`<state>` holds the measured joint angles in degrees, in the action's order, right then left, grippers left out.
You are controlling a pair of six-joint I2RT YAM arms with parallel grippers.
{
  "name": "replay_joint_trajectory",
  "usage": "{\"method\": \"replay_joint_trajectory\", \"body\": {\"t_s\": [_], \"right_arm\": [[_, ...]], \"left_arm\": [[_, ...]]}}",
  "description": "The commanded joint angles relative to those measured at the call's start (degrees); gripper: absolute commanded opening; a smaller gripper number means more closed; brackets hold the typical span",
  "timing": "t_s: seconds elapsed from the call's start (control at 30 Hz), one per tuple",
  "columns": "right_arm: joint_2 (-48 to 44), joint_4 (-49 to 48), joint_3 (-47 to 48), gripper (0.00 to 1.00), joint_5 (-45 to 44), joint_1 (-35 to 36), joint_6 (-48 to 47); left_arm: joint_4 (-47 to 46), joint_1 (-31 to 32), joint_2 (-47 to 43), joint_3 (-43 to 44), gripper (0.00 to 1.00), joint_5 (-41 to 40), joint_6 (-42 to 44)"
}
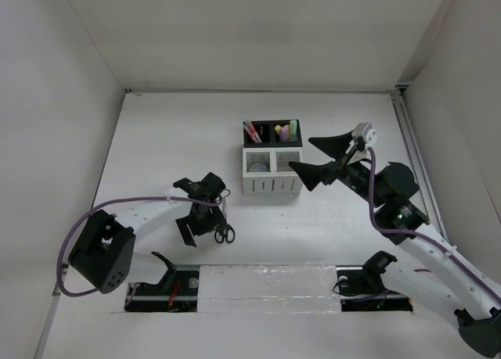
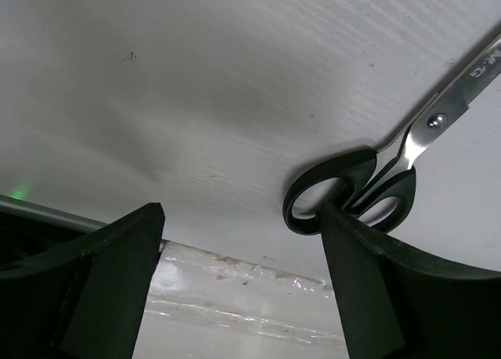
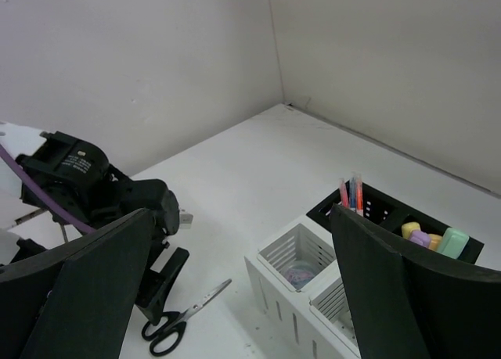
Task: Sort the stationery into containers
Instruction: Pick up the scissors from the center of the board.
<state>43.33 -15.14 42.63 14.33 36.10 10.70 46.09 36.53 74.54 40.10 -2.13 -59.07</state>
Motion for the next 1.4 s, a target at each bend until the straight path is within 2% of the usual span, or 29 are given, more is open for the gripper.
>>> {"method": "replay_joint_trajectory", "body": {"t_s": [0.0,0.07,0.1,0.33,0.4,0.47,0.53,0.63,0.67,0.87,0.93,1.2,1.33,1.37], "right_arm": [[-1.58,-2.71,-0.36,1.00,-0.53,-0.41,-0.50],[-2.28,-2.71,-0.36,1.00,0.09,-0.41,-0.50],[-2.29,-2.71,-0.36,1.00,0.09,-0.41,-0.50],[-4.75,-2.71,-1.41,1.00,1.14,-1.47,-0.50],[-5.27,-2.71,-1.41,1.00,1.66,-2.00,-0.50],[-5.27,-2.71,-1.41,1.00,1.67,-2.00,-0.50],[-5.27,-2.71,-1.41,1.00,1.67,-2.00,-0.50],[-5.27,-2.71,-1.41,1.00,2.19,-2.52,-0.50],[-5.27,-2.71,-1.41,1.00,2.20,-2.52,-0.50],[-6.94,-2.71,-1.93,1.00,2.20,-3.05,-0.50],[-6.94,-2.71,-1.94,1.00,2.20,-3.05,-0.50],[-5.37,-2.71,-1.42,1.00,2.72,-3.05,-1.03],[-2.47,-2.71,-0.19,1.00,6.06,-3.05,-0.42],[-1.16,-2.71,0.43,1.00,6.67,-3.05,0.37]], "left_arm": [[2.08,-0.06,1.48,2.53,0.76,-1.91,-1.14],[2.08,-0.06,3.41,3.05,0.68,-1.91,-1.14],[2.60,-0.06,3.94,3.06,0.61,-1.91,-1.14],[3.13,-0.06,8.16,4.73,0.61,-1.91,0.01],[3.13,-0.06,8.87,5.34,0.54,-1.91,0.70],[3.13,-0.06,10.53,5.86,0.51,-1.39,0.71],[3.13,-0.06,12.37,6.39,0.39,-1.38,1.32],[3.13,-0.06,13.78,6.92,0.28,-1.38,1.94],[3.13,-0.06,13.79,7.45,0.21,-1.38,1.94],[3.66,-0.06,14.84,8.07,0.09,-3.41,1.94],[3.66,-0.06,14.84,8.07,0.00,-3.41,1.94],[2.43,-0.06,6.94,5.96,0.00,-2.35,0.80],[2.96,1.87,1.58,9.82,0.00,-6.74,2.73],[3.57,4.48,-1.04,11.74,0.00,-7.88,3.34]]}}
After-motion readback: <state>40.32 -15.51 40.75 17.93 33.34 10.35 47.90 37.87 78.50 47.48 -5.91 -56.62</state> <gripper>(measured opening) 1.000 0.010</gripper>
